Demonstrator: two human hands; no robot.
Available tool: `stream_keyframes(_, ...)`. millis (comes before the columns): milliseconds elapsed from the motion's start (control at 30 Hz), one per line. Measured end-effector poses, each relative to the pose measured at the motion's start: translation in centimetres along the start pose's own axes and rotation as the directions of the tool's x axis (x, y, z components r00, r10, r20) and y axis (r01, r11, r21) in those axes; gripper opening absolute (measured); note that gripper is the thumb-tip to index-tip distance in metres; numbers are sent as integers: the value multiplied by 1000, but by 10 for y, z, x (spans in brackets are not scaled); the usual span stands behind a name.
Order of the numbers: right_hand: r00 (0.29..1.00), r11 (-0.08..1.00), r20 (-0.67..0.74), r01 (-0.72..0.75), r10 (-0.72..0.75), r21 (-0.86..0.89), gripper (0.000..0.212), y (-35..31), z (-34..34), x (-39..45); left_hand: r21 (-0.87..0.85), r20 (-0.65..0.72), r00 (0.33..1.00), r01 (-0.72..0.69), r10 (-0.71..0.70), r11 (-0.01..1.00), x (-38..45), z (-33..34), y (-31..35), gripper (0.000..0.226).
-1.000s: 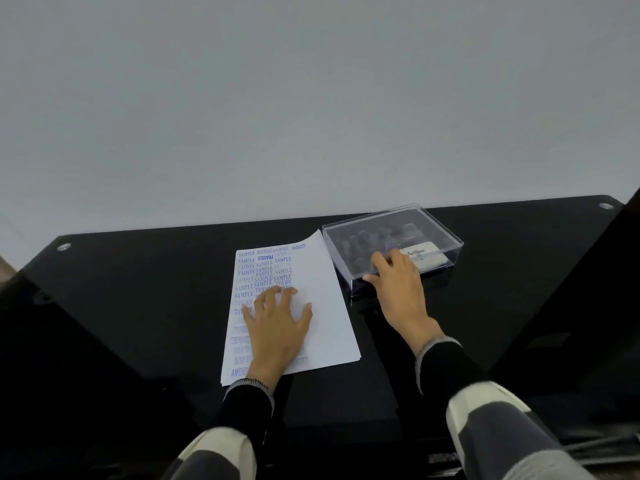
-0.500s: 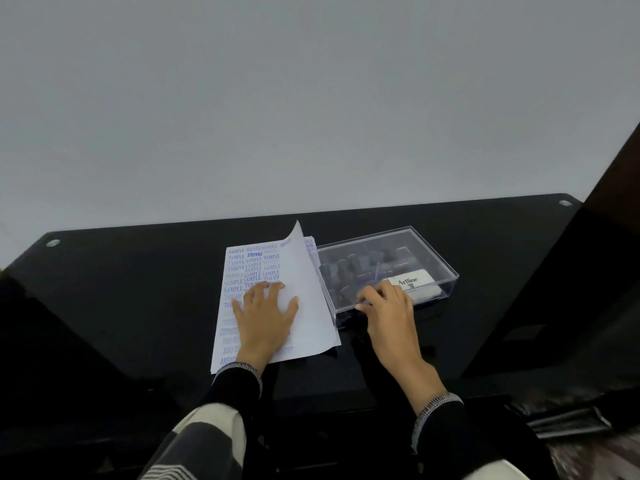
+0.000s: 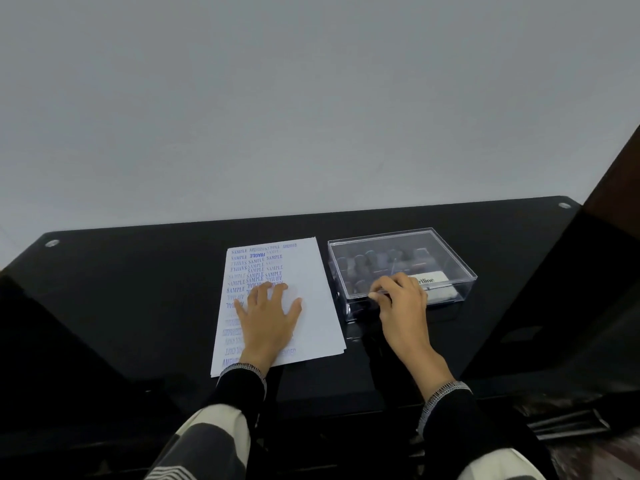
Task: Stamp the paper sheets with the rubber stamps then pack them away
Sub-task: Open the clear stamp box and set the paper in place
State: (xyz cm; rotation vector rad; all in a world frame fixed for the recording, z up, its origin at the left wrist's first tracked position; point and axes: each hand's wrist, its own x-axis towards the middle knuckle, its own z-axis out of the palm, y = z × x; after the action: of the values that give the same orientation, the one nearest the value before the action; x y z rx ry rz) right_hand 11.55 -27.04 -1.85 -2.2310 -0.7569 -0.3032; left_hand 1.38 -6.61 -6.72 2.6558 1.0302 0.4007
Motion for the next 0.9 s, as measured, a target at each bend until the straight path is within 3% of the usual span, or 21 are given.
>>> stream_keyframes(100, 995, 995, -71, 69, -64, 78, 19, -9, -3, 16, -6, -19, 1000, -3, 3, 1000, -1, 2, 0, 49)
stream_keyframes(267, 986, 956, -69, 163, -151, 244, 20, -36, -5, 67, -20, -28, 1000, 3, -3, 1000, -1, 2, -1, 49)
stream_keyframes(367, 968, 945, -65, 251, -243, 208, 20, -46, 1, 103, -28, -37, 999, 5, -6, 1000, -2, 2, 0, 48)
stream_keyframes(467, 950, 947, 52, 301, -308, 114, 26, -43, 16, 135, -26, -41, 999, 5, -6, 1000, -3, 2, 0, 48)
stream_keyframes(767, 941, 980, 290, 195, -172, -50, 21, -4, 65, 179, -60, -51, 998, 25, -28, 998, -3, 2, 2, 48)
stream_keyframes(900, 932, 986, 361, 91, -35, -140, 18, 9, 76, 191, -65, -73, 997, 19, -24, 998, -2, 5, 0, 47)
